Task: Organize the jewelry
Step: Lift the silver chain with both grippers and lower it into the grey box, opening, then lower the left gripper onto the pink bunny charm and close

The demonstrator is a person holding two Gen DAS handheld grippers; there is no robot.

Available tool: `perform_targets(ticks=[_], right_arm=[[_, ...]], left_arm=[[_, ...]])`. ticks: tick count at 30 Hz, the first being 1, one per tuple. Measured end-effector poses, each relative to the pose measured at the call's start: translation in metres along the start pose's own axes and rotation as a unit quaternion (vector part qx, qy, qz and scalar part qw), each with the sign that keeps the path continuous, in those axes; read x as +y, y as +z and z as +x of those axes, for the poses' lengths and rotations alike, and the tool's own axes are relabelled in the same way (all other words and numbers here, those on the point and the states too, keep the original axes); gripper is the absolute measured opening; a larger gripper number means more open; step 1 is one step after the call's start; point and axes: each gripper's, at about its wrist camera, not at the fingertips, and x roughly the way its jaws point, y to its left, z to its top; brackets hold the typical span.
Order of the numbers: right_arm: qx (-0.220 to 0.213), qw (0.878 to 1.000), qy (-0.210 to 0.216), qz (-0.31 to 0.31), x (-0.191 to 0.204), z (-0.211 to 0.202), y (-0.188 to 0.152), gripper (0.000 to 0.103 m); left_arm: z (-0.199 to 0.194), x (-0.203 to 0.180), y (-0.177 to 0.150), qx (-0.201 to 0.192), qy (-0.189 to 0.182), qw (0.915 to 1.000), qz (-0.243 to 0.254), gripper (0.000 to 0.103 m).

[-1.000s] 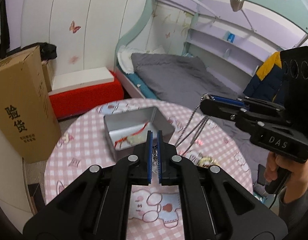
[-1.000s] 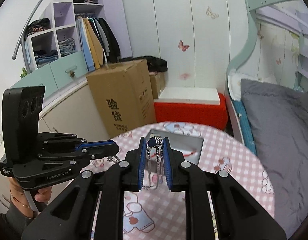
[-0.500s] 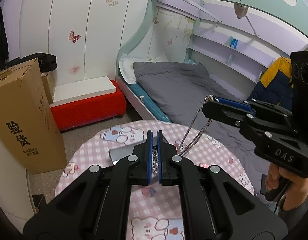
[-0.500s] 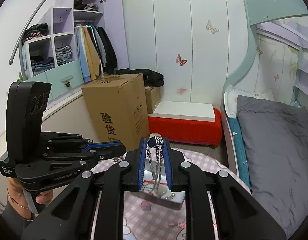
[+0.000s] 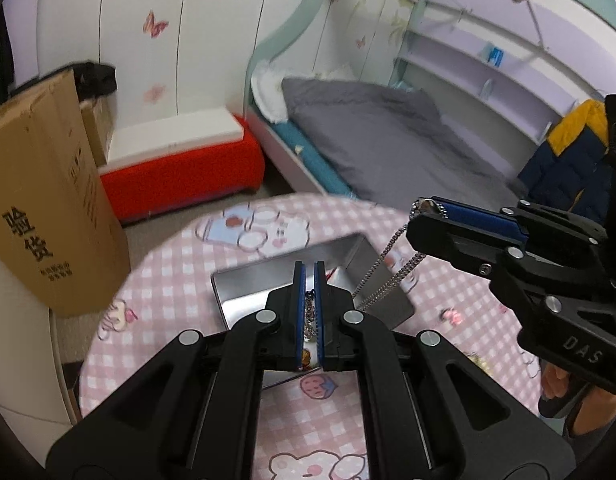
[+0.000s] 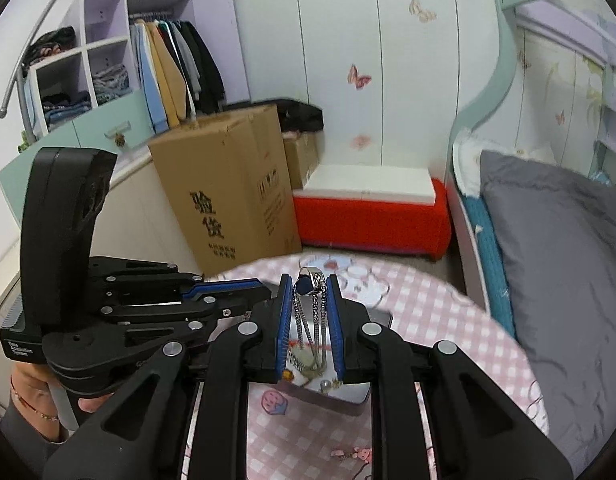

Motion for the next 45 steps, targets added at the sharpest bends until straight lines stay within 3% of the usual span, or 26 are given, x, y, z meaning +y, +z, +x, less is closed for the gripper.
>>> perform_targets(ticks=[17, 20, 33, 39, 45], right_arm=[[0.062, 0.998, 0.001, 0.03, -0.01, 0.03, -0.033, 0.018], [0.065, 0.997, -0.003, 0.032, -0.011, 0.027, -0.033, 0.031], [0.026, 0.999, -0.029, 0.037, -0.015, -0.044, -0.04, 0.037], [0.015, 0.997, -0.047, 0.055, -0.026, -0.081, -0.068, 0.039], [0.026, 0.993, -0.07, 0.088, -0.046, -0.095, -0.104, 0.04]], left_arm=[[0.033, 0.0, -0.021, 0.061, 0.008, 0.998, -0.011, 0.005], [0.03, 0.0, -0.024, 0.064, 0.009, 0.9978, -0.016, 0.005], [-0.02, -0.028, -0.039, 0.033, 0.001, 0.9994, -0.007, 0.005], [-0.029, -0.056, -0.059, 0.034, -0.007, 0.9994, 0.007, 0.005], [-0.011, -0.08, -0.078, 0.059, -0.022, 0.9979, 0.01, 0.005]])
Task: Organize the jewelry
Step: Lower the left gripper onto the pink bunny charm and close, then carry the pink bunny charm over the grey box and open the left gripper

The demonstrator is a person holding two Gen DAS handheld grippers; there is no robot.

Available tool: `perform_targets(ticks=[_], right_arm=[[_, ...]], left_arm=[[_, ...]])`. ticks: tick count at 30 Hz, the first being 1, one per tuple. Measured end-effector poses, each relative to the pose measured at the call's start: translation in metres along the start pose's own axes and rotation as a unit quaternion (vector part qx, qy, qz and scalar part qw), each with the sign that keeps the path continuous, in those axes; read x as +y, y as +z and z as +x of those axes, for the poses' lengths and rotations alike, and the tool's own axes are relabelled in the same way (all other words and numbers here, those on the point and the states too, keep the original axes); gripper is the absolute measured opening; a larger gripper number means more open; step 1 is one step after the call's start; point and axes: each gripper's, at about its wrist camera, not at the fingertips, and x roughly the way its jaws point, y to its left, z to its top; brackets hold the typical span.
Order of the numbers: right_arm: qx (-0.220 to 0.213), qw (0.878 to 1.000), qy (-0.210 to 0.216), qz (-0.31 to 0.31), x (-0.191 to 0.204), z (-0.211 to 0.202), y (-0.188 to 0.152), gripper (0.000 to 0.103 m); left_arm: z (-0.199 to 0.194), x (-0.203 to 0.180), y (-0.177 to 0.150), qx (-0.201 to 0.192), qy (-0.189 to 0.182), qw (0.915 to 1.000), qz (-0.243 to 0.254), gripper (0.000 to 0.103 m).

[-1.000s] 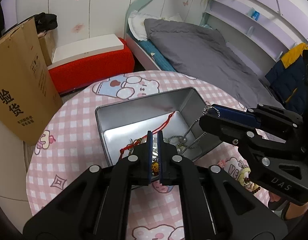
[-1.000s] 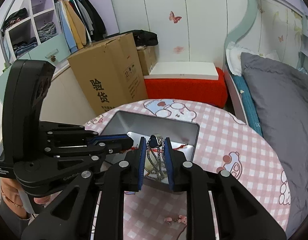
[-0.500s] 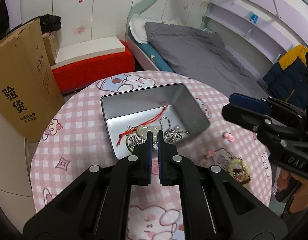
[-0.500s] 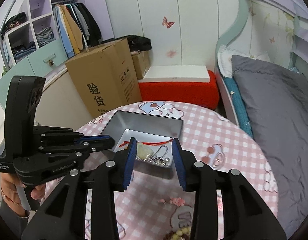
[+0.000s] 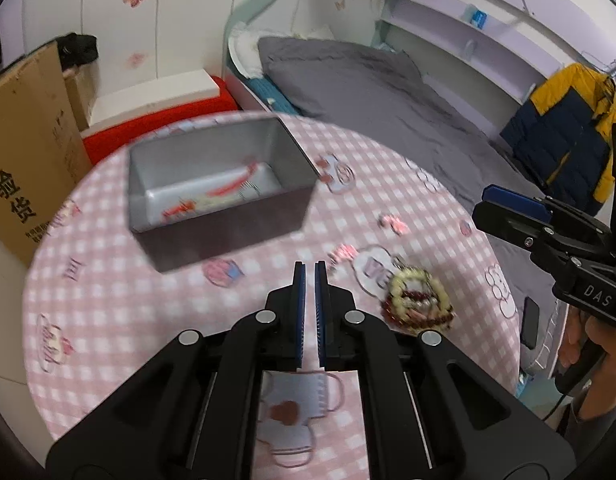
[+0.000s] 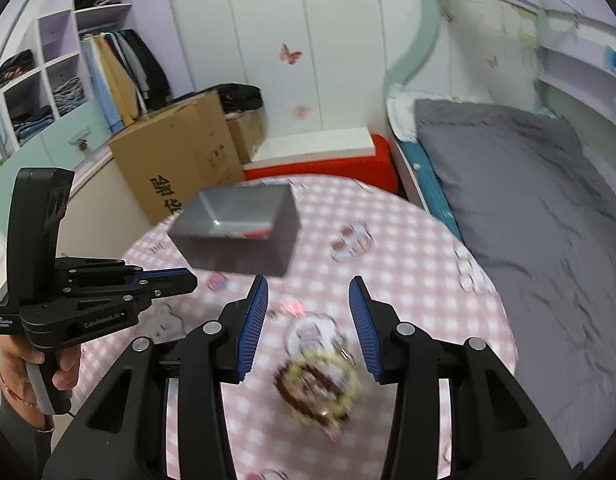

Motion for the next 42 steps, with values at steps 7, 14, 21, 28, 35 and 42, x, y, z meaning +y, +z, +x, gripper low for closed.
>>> perform_targets(ticks=[7, 14, 21, 28, 35, 42], right_arm=[[0.029, 0.999, -0.013, 0.019, -0.025, 0.017, -0.031, 0.04], [0.049, 0.998, -0.012, 0.027, -0.043, 0.036, -0.047, 0.04], [0.053, 0.998, -0.004, 0.036, -0.056, 0.048, -0.049, 0.04], [0.058, 0.998, -0.001, 0.032, -0.06, 0.06, -0.044, 0.04], [0.058, 0.998, 0.001, 0.029, -0.064, 0.07, -0.037, 0.04], [0.068, 0.998, -0.001, 0.015, -0.06, 0.084, -0.031, 0.04]], left_arm=[[0.038, -0.012, -0.015, 0.036, 0.006, 0.9993, -0.005, 0.005], [0.068, -0.017, -0.017, 0.053, 0.018, 0.9984, -0.001, 0.006], [0.067, -0.024, -0.013, 0.021, 0.028, 0.9992, 0.017, 0.074], [0.081, -0.024, -0.006, 0.019, 0.038, 0.9988, 0.023, 0.074], [0.088, -0.028, -0.002, 0.008, 0.065, 0.9962, 0.057, 0.045], [0.084, -0.02, -0.002, -0.005, 0.05, 0.9978, 0.043, 0.011]])
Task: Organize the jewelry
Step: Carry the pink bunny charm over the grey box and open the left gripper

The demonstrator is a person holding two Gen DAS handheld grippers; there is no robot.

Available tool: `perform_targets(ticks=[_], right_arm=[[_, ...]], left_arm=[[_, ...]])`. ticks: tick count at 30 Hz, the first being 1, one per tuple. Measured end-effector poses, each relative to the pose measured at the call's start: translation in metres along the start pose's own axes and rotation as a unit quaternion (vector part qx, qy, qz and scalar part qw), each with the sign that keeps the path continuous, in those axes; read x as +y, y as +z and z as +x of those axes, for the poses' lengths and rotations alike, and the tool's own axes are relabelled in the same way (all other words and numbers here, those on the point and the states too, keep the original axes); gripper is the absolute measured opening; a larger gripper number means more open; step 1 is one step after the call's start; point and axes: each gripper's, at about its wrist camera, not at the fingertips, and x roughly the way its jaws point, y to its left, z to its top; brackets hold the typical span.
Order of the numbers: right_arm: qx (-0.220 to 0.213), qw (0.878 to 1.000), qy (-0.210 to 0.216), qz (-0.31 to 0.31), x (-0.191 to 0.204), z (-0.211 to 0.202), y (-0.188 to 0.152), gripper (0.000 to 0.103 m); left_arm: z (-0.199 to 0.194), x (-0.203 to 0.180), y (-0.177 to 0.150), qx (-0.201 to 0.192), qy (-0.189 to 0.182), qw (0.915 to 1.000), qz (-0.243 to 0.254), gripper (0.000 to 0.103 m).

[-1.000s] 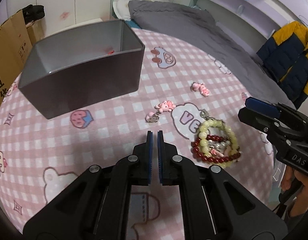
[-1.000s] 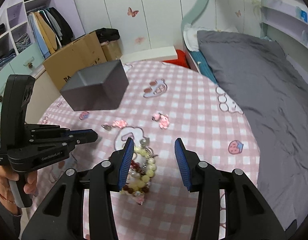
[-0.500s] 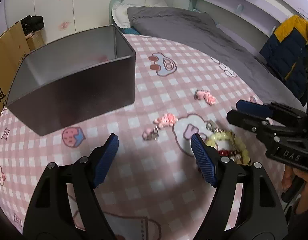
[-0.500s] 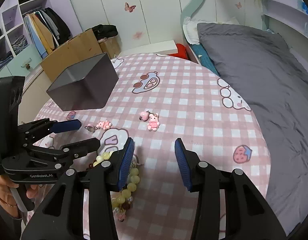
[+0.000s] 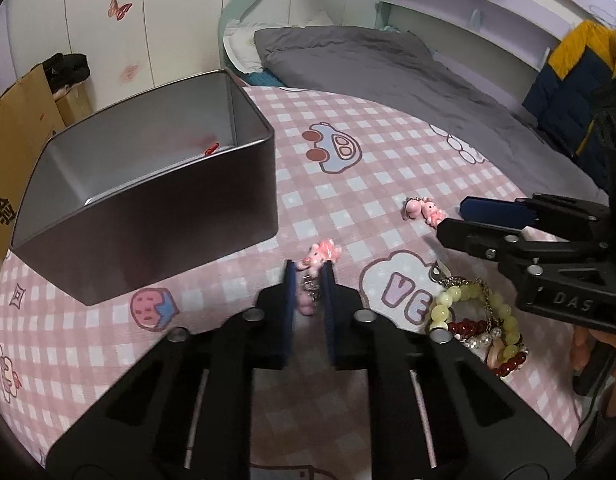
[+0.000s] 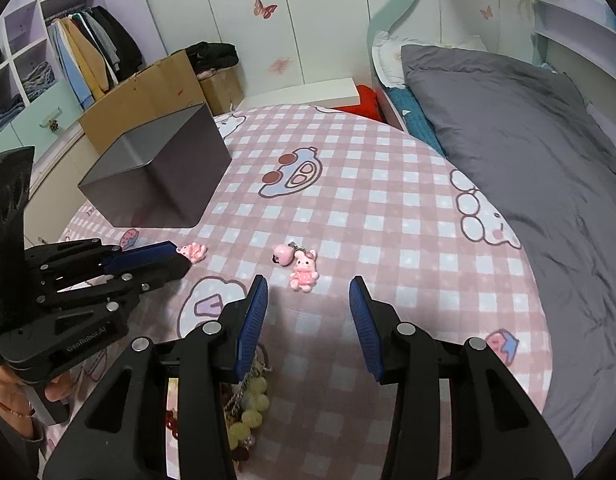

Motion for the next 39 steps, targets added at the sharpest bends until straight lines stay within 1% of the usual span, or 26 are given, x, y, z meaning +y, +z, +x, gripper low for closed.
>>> perform_targets(ticks=[8, 10, 11, 12, 13, 16, 18, 22, 28, 32, 36, 39], right_arm=[[0.009, 0.999, -0.023, -0.027, 0.009, 0.015, 0.012, 0.04], [0.013, 0.998, -0.046, -0.05, 0.015, 0.018, 0.012, 0.029], [0.014, 0.997, -0.052, -0.057, 0.017, 0.019, 0.012, 0.026], [0.014, 0.997, -0.054, -0.061, 0.018, 0.019, 0.012, 0.018], [0.014, 0.996, -0.062, -0.066, 0.02, 0.019, 0.012, 0.015], [0.015, 0.995, -0.065, -0.069, 0.021, 0.018, 0.01, 0.015], [0.012, 0.997, -0.053, -0.062, 0.022, 0.013, 0.009, 0.015], [-0.004, 0.998, -0.032, -0.054, 0.03, -0.004, 0.012, 0.015], [-0.039, 0.997, -0.007, -0.062, 0.056, -0.037, 0.026, 0.015], [-0.057, 0.996, 0.016, -0.065, 0.074, -0.053, 0.038, 0.015], [-0.073, 0.995, 0.039, -0.064, 0.09, -0.061, 0.052, 0.015], [-0.078, 0.994, 0.049, -0.066, 0.102, -0.058, 0.064, 0.015]], left_arm=[[-0.007, 0.0, 0.001, -0.006, -0.017, 0.9998, -0.006, 0.011], [-0.009, 0.0, 0.002, -0.01, -0.016, 0.9998, -0.005, 0.011], [-0.011, 0.001, 0.002, -0.01, -0.02, 0.9997, -0.005, 0.011], [-0.012, 0.001, 0.002, -0.011, -0.021, 0.9997, -0.005, 0.011], [-0.014, 0.002, 0.001, -0.013, -0.02, 0.9997, -0.006, 0.011], [-0.021, 0.004, 0.0, -0.019, -0.027, 0.9994, -0.011, 0.011], [-0.029, 0.005, 0.002, -0.023, -0.037, 0.999, -0.013, 0.011], [-0.052, 0.009, 0.006, -0.043, -0.058, 0.9971, -0.024, 0.011], [-0.081, 0.016, 0.012, -0.069, -0.086, 0.9933, -0.035, 0.011], [-0.103, 0.027, 0.019, -0.091, -0.105, 0.9892, -0.046, 0.011], [-0.117, 0.04, 0.027, -0.108, -0.116, 0.9859, -0.054, 0.011], [-0.125, 0.052, 0.035, -0.12, -0.107, 0.9854, -0.057, 0.011]])
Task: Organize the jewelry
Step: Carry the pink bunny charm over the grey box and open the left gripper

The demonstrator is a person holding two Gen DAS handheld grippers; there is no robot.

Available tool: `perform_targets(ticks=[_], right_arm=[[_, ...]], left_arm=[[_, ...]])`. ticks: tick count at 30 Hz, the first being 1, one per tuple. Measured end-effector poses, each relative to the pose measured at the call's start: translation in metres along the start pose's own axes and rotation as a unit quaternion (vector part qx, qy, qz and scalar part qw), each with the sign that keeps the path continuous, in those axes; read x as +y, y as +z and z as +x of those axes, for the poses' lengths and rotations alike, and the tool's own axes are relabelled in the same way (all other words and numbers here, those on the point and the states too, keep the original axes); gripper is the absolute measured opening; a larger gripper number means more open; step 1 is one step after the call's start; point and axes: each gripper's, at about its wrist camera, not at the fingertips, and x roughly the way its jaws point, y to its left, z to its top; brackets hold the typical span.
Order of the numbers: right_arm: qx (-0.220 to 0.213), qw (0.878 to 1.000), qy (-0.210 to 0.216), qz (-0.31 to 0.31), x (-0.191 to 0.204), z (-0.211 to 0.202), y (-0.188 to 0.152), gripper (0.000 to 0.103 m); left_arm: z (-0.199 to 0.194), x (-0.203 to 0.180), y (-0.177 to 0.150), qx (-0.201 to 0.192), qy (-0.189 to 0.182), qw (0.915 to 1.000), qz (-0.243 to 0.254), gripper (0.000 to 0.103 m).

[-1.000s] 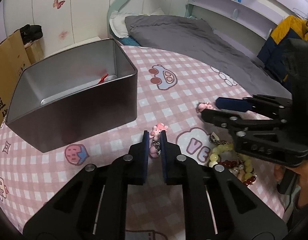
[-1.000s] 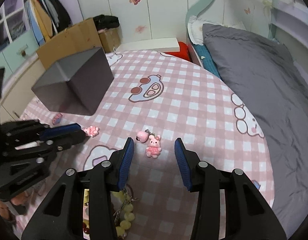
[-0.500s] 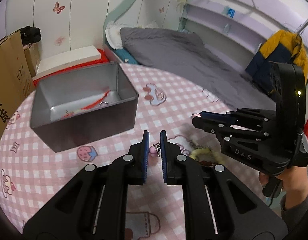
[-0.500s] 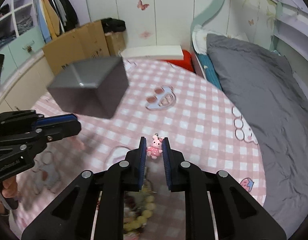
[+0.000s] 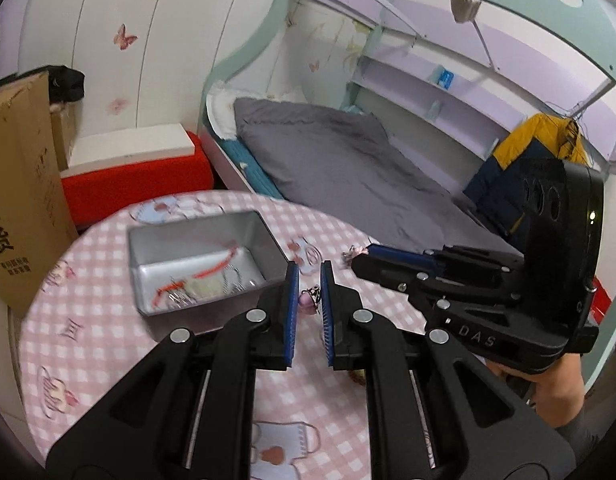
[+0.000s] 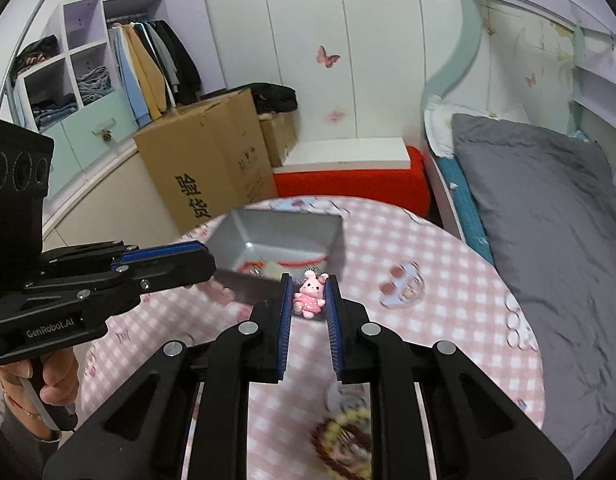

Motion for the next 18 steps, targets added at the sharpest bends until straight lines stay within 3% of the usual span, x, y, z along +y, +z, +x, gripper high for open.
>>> perform_targets(ticks=[7, 18], right_arm=[[-0.001, 1.0, 0.018, 0.004, 0.018, 0.029, 0.023, 0.015], [0.027, 0.999, 0.025, 0.011, 0.023, 0.074, 0.023, 0.015]], left_arm=[[0.005, 0.028, 0.019, -0.006, 0.029, 0.9995, -0.008, 0.011], [0.046, 0.064, 0.015, 0.035, 0.064, 0.9973, -0.015, 0.011]])
